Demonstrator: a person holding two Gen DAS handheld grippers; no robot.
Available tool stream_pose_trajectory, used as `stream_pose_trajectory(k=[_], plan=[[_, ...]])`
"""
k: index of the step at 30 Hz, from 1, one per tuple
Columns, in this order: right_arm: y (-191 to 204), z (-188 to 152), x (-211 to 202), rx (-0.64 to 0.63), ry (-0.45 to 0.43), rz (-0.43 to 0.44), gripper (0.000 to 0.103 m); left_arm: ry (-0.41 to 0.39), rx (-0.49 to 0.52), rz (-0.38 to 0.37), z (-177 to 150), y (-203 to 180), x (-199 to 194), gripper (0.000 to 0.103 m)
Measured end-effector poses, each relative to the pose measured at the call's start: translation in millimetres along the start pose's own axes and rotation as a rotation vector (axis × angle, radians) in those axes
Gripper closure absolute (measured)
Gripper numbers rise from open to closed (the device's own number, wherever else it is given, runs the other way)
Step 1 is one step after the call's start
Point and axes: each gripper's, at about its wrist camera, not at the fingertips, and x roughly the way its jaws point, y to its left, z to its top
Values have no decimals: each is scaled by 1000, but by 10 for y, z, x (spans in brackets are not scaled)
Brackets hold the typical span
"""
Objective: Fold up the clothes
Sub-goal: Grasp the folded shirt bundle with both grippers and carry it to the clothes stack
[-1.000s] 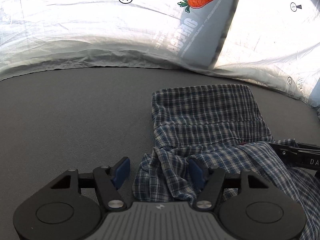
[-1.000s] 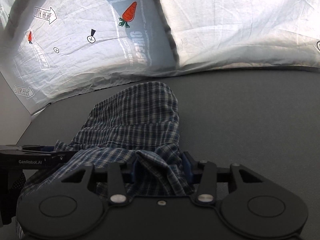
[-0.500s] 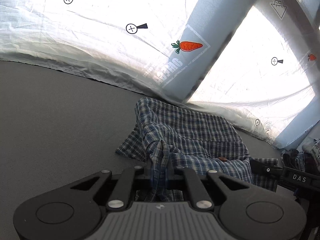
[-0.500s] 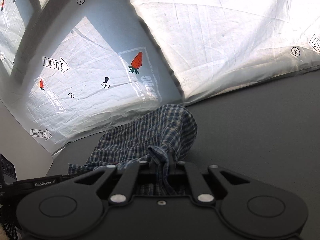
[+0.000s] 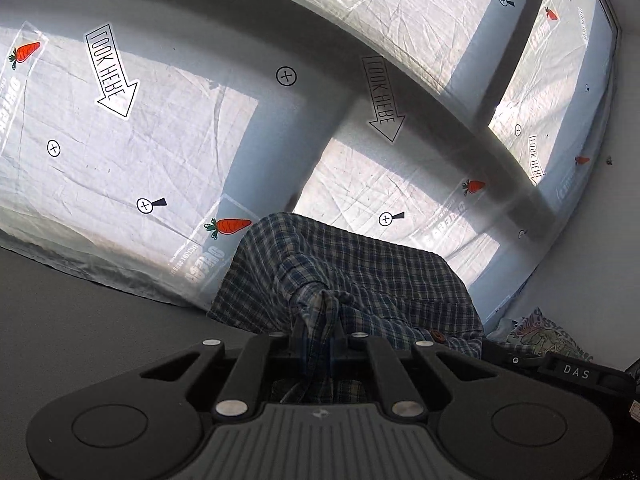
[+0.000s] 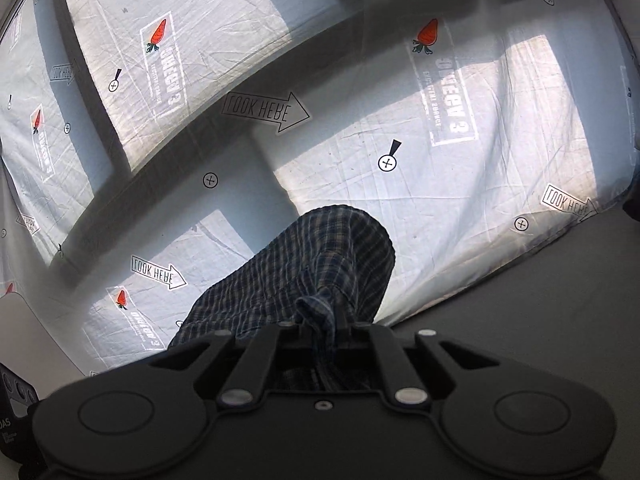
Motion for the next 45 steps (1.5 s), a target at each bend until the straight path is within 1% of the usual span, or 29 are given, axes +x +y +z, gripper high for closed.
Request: stream_pose_trajectory(k=[4, 7, 10, 13, 16, 19, 22, 24, 27, 30, 32, 35, 37, 38, 40, 43, 45], plan=[[-167, 160, -486, 20, -60, -44, 97, -4, 22, -102, -40, -391, -12, 94], [-417, 283, -855, 36, -102, -73, 97, 5, 35, -162, -174, -773, 54, 94], [-799, 392, -1230, 38, -153, -100, 97, 12, 46, -212, -364, -1268, 168, 94], [-1331, 601, -1601, 39, -195, -111, 97, 15, 67, -250, -601, -1837, 339, 94], [-2018, 913, -1959, 68, -218, -88, 97, 5, 85, -284, -913, -2504, 528, 94], [-2642, 1301, -2273, 78, -221, -100, 96, 36, 29, -330, -1220, -3254, 809, 94], [-3192, 1755, -2601, 13, -240, -140, 96, 39, 31, -381, -1473, -3962, 1094, 94], [-3522, 2069, -2734, -8, -252, -174, 96, 63, 17, -406, -1599, -4365, 1320, 94], [-3828, 2485, -2818, -96, -293, -220, 96, 84, 22, -451, -1662, -4908, 1678, 94], [-4109, 2897, -2783, -152, -355, -229, 96, 55, 71, -508, -1604, -5389, 2032, 94], [-4293, 3165, -2725, -177, -397, -227, 96, 29, 93, -528, -1525, -5582, 2236, 94], [-4517, 3555, -2416, -239, -426, -222, 97, -18, 119, -527, -1365, -5799, 2603, 94], [-4634, 3753, -2125, -293, -425, -227, 97, -41, 124, -514, -1271, -5877, 2868, 94], [-4698, 3844, -1972, -318, -420, -232, 97, -42, 116, -504, -1233, -5875, 3019, 94], [-4835, 3956, -1615, -362, -381, -258, 96, -32, 97, -479, -1191, -5827, 3310, 94], [-5010, 3982, -1022, -442, -293, -308, 97, 26, 55, -427, -1241, -5607, 3709, 93], [-5153, 3949, -678, -467, -218, -328, 97, 65, 28, -392, -1273, -5460, 3975, 93]])
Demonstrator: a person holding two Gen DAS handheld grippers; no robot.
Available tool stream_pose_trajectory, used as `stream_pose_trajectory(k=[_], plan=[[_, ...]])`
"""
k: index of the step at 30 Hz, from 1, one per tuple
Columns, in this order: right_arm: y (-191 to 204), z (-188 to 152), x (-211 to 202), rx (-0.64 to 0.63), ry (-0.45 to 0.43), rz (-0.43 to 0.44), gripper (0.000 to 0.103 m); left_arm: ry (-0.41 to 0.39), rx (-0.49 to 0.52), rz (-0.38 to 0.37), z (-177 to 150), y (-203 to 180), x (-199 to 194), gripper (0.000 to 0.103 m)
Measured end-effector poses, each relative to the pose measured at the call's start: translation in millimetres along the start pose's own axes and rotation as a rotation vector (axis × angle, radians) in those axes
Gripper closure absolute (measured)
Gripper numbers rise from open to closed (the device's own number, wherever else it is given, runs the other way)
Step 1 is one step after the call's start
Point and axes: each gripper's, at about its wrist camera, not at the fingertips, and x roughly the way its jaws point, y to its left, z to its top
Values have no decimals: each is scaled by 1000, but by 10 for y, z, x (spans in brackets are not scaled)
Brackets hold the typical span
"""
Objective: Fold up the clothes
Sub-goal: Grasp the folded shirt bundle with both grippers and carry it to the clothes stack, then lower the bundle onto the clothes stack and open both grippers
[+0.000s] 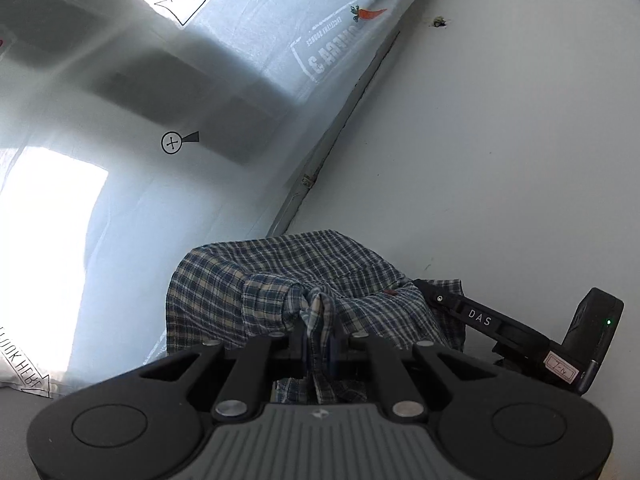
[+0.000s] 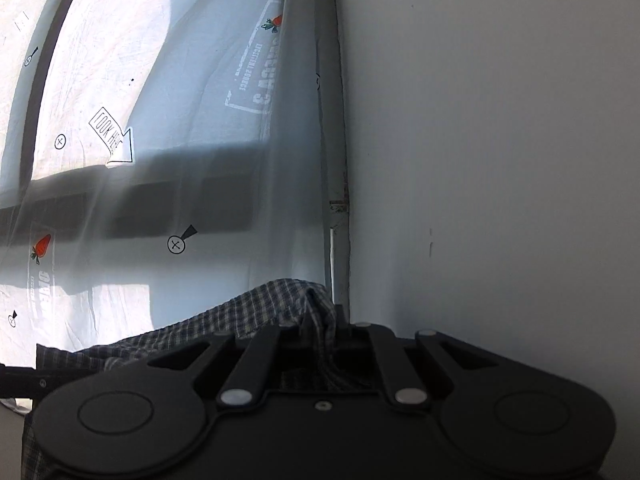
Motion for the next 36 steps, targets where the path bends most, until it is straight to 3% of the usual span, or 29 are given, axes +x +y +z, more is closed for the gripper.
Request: stream_pose_trajectory(k=[3, 7, 12, 18, 19, 21, 22, 23, 24, 29, 36], plan=[[3, -233, 400, -60, 90, 3, 96, 49, -53, 51, -35, 355, 288, 93], [80, -516, 659, -165, 152, -16, 92, 111, -65, 62, -281, 592, 471, 91], [4, -716, 760, -167, 193, -40, 84, 108, -16, 64, -255, 544, 369, 86], [38, -591, 704, -192, 185, -34, 76, 98, 47, 67, -189, 455, 216, 78], [27, -549, 672, -189, 181, -30, 74, 96, 58, 67, -177, 440, 190, 70], [20, -424, 607, -185, 160, -49, 48, 92, 79, 68, -155, 410, 139, 51], [31, -358, 546, -183, 145, -41, 44, 90, 90, 69, -144, 395, 114, 34], [48, -294, 477, -182, 128, -33, 32, 71, 104, 80, -104, 357, 25, 17], [80, -237, 395, -182, 104, -30, 20, 42, 121, 97, -47, 305, -102, 12], [340, -19, -137, -175, 22, 12, 9, -42, 132, 158, 75, 155, -747, 1], [825, -127, -964, -100, -7, 71, 1, -162, 183, 322, -137, -204, -1788, 0]])
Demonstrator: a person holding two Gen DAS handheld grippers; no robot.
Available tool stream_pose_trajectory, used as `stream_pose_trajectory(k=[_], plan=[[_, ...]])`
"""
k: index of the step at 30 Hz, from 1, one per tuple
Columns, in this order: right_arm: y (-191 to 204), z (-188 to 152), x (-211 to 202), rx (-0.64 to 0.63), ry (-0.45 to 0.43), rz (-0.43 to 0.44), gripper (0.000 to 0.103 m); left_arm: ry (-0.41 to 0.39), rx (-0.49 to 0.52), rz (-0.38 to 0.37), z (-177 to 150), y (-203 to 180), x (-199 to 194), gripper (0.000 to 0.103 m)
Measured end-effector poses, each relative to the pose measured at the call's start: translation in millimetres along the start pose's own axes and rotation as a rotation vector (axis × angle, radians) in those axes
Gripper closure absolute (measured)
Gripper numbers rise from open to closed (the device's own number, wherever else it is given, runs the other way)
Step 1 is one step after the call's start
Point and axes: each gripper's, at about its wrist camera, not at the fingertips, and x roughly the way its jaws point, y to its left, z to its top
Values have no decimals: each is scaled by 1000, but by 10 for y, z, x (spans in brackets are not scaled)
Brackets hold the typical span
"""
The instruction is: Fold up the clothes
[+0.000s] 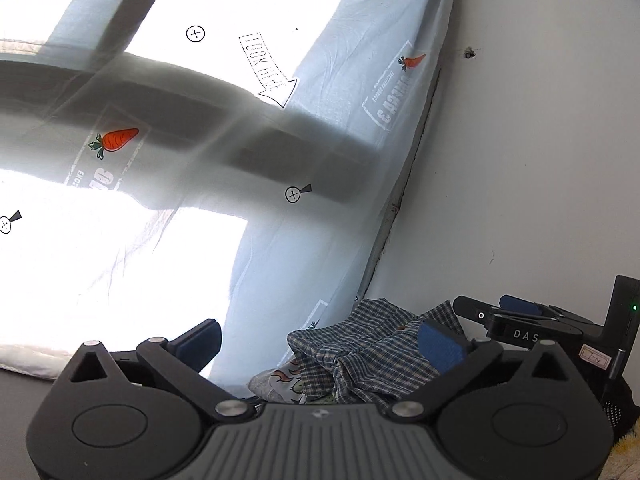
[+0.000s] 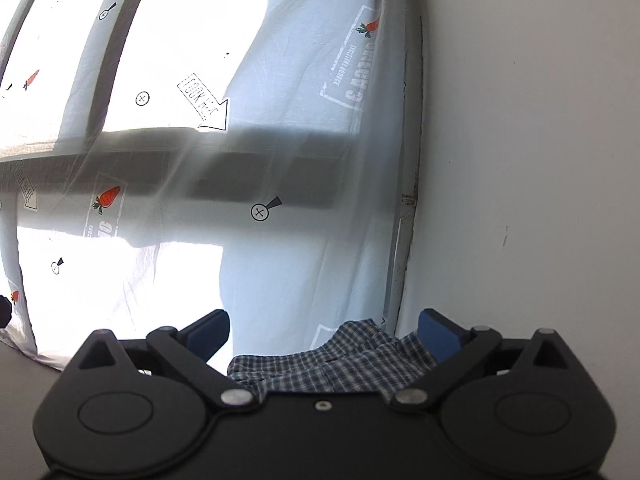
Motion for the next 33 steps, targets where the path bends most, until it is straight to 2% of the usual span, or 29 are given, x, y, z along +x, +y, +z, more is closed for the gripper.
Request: stream_pose_trajectory(k=[7, 12, 14, 20, 25, 33], plan=[[671, -317, -818, 101, 22, 56, 0, -125, 35, 199, -273, -12, -1172, 0], [1388, -464, -1382, 75, 111, 22, 0, -26, 111, 276, -382, 154, -1804, 0], [1728, -482, -1596, 61, 134, 19, 0, -9, 129, 302, -414, 287, -2056, 0], [2712, -526, -2219, 48, 167, 45, 0, 68, 113, 351, -444, 836, -2712, 0], [3417, -637, -2574, 125, 254, 51, 0, 124, 112, 396, -464, 1273, -3290, 0], [4429, -881, -3141, 147, 369, 87, 0, 219, 102, 459, -510, 1909, -4155, 0]])
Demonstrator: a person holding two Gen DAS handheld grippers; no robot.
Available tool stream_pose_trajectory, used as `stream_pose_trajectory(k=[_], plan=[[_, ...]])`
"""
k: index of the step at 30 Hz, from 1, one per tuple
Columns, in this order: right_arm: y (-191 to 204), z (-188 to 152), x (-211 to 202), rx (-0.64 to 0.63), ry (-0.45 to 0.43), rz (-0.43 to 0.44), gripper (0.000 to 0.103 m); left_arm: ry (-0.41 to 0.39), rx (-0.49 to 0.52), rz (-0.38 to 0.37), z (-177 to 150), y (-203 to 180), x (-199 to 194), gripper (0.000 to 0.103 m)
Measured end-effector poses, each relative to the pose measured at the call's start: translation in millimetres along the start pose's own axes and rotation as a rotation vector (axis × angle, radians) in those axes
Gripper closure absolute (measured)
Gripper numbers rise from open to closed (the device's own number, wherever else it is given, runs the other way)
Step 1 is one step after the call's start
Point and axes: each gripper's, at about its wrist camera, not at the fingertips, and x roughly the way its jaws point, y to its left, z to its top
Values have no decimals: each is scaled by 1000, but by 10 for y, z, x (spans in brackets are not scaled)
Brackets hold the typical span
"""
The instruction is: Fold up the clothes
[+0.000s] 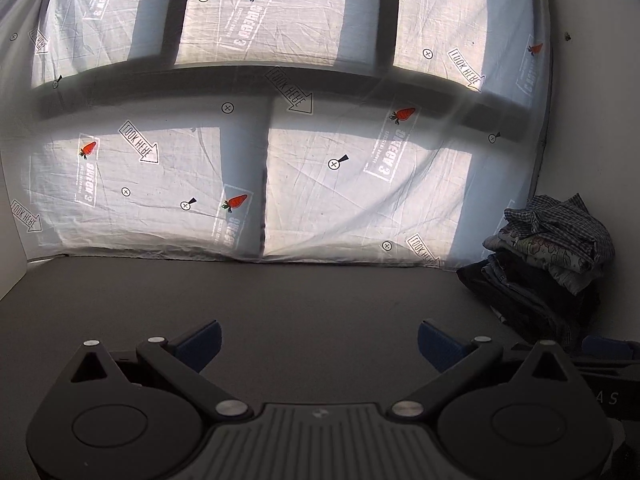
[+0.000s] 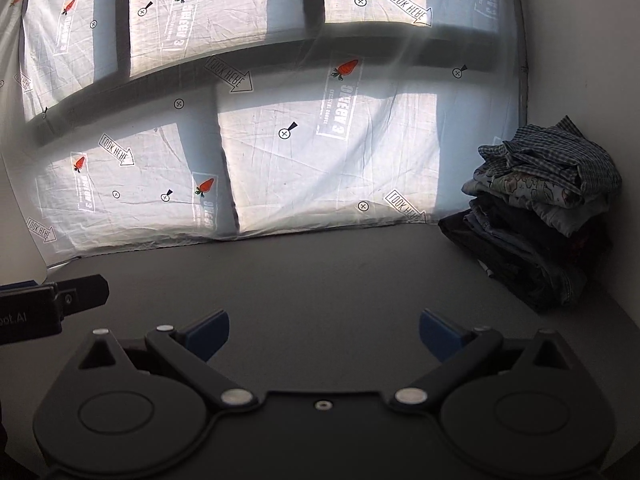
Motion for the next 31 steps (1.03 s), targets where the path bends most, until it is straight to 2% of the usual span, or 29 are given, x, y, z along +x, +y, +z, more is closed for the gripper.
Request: stream_pose_trajectory(k=[7, 15, 31], plan=[[629, -389, -305, -14, 70, -30, 1, 89, 4, -1, -242, 616, -325, 0], [976, -687, -555, -37, 112, -61, 1, 136, 17, -17, -460, 922, -552, 0], [1044, -749, -669, -49, 100, -63, 1, 144, 13, -18, -520, 1009, -664, 0]])
